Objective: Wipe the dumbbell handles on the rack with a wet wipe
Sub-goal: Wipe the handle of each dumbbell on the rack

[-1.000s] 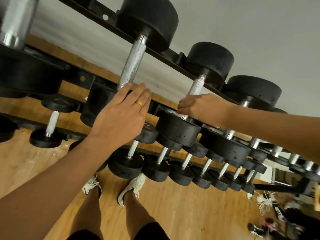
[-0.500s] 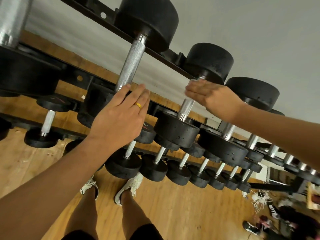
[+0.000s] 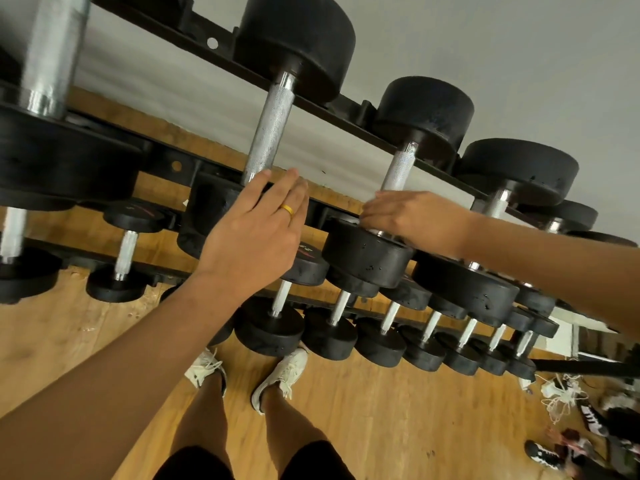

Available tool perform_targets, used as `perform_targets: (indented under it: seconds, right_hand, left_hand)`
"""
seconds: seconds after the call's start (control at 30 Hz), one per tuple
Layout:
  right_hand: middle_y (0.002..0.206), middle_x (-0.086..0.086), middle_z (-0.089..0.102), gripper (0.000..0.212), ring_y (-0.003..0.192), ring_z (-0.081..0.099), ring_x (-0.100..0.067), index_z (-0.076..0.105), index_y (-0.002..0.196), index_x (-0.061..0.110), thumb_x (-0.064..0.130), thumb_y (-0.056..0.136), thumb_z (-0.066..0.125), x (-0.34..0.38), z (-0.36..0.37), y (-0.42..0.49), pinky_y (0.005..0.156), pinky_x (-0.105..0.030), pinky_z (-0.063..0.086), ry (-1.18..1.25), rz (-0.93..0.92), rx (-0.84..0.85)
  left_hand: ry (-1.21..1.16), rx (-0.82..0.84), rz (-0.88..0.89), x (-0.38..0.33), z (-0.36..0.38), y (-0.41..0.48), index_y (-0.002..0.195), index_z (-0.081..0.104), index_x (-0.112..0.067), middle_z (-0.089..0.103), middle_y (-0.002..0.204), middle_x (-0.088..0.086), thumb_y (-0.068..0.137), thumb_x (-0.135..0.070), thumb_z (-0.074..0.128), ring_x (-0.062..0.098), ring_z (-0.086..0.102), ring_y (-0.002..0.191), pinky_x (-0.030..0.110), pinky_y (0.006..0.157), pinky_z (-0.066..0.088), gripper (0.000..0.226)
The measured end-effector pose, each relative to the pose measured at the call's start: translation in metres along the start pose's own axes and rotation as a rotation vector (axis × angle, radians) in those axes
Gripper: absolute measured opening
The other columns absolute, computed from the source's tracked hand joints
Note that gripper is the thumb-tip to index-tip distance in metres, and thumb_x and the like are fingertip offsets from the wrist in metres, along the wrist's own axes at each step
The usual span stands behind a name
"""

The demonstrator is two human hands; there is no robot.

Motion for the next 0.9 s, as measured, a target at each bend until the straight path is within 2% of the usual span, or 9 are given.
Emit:
perform_targets:
  seconds: [0.13,0.3,0.4,0.47,0.53,0.63,0.7,0.8,0.9]
  right_hand:
    - [0.132,-0.010,0.065,0.043,0.121,0.063,-0.028,0.063,0.133,0.012,0.001,0.091,0.064,-0.021,-0.016,0.004,0.108,-0.043,0.046,0.183,0.246,-0.150]
    - [0.124,-0.014,0.069,0.032,0.112,0.067,-0.027,0.063,0.131,0.006,0.007,0.100,0.057,-0.007,-0.026,-0.028,0.100,-0.023,0.043,0.362,0.506,-0.563]
    - [0.119,0.002,0.067,0.029,0.105,0.060,-0.006,0.064,0.130,0.010,0.015,0.104,0.052,-0.005,-0.009,-0.070,0.092,-0.003,0.037,0.570,0.766,-0.823]
    - [0.111,0.008,0.064,0.029,0.099,0.057,-0.001,0.064,0.130,0.012,0.018,0.105,0.052,0.004,0.014,-0.102,0.087,-0.005,0.040,0.666,0.931,-0.968]
    - [0.107,0.008,0.067,0.029,0.095,0.061,-0.003,0.065,0.129,0.013,0.019,0.103,0.054,0.018,0.044,-0.126,0.085,-0.014,0.048,0.775,1.069,-1.054]
    - [0.119,0.004,0.070,0.031,0.107,0.066,-0.005,0.067,0.130,0.014,0.018,0.100,0.060,0.034,0.083,-0.128,0.093,-0.030,0.057,1.086,1.066,-1.142]
    - [0.122,-0.002,0.069,0.033,0.106,0.068,-0.010,0.066,0.132,0.015,0.016,0.099,0.062,0.041,0.095,-0.117,0.083,-0.035,0.061,1.231,1.016,-1.192]
    - [0.114,-0.003,0.064,0.032,0.095,0.066,-0.011,0.062,0.134,0.020,0.020,0.102,0.057,0.051,0.099,-0.109,0.084,-0.028,0.058,1.229,0.962,-1.203]
    - [0.120,-0.003,0.056,0.033,0.098,0.057,0.007,0.057,0.136,0.021,0.020,0.104,0.052,0.061,0.102,-0.108,0.085,-0.008,0.045,1.281,0.878,-1.214]
  left_hand:
    - [0.026,0.028,0.010,0.000,0.004,0.000,0.147,0.050,0.000,0.051,0.152,0.018,0.110,-0.023,0.025,0.033,0.037,0.148,0.051,0.123,0.019,0.050]
    - [0.079,0.101,0.049,-0.002,0.003,-0.001,0.148,0.050,-0.002,0.051,0.153,0.018,0.110,-0.022,0.029,0.034,0.035,0.150,0.055,0.123,0.018,0.047]
    - [0.157,0.155,0.093,-0.005,0.004,0.000,0.153,0.042,-0.003,0.043,0.158,0.018,0.111,-0.026,0.022,0.035,0.025,0.154,0.056,0.125,0.013,0.052]
    - [0.246,0.179,0.181,-0.008,0.005,0.000,0.156,0.035,-0.002,0.037,0.162,0.019,0.111,-0.028,0.016,0.038,0.018,0.156,0.055,0.127,0.010,0.055]
    - [0.323,0.187,0.340,-0.012,0.006,0.001,0.157,0.031,-0.001,0.033,0.164,0.020,0.111,-0.026,0.012,0.039,0.016,0.157,0.053,0.128,0.005,0.056]
    - [0.431,0.323,0.646,-0.022,0.012,0.002,0.160,0.024,-0.002,0.024,0.167,0.019,0.108,-0.028,0.012,0.036,0.007,0.158,0.052,0.126,-0.004,0.059]
    - [0.455,0.402,0.733,-0.026,0.014,0.001,0.160,0.025,-0.004,0.024,0.168,0.016,0.108,-0.032,0.016,0.032,0.005,0.159,0.052,0.126,-0.006,0.059]
    - [0.448,0.388,0.746,-0.027,0.013,0.003,0.154,0.040,-0.005,0.041,0.160,0.015,0.109,-0.030,0.026,0.032,0.019,0.157,0.055,0.128,0.006,0.054]
    - [0.421,0.373,0.740,-0.026,0.013,0.004,0.144,0.055,0.000,0.055,0.149,0.019,0.106,-0.028,0.031,0.034,0.035,0.151,0.058,0.125,0.019,0.053]
Point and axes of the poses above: each hand's wrist, its own y-axis towards the middle knuckle, its own z-axis out of the palm, x = y × z, the point moved 7 cm from there along y, towards the middle knuckle
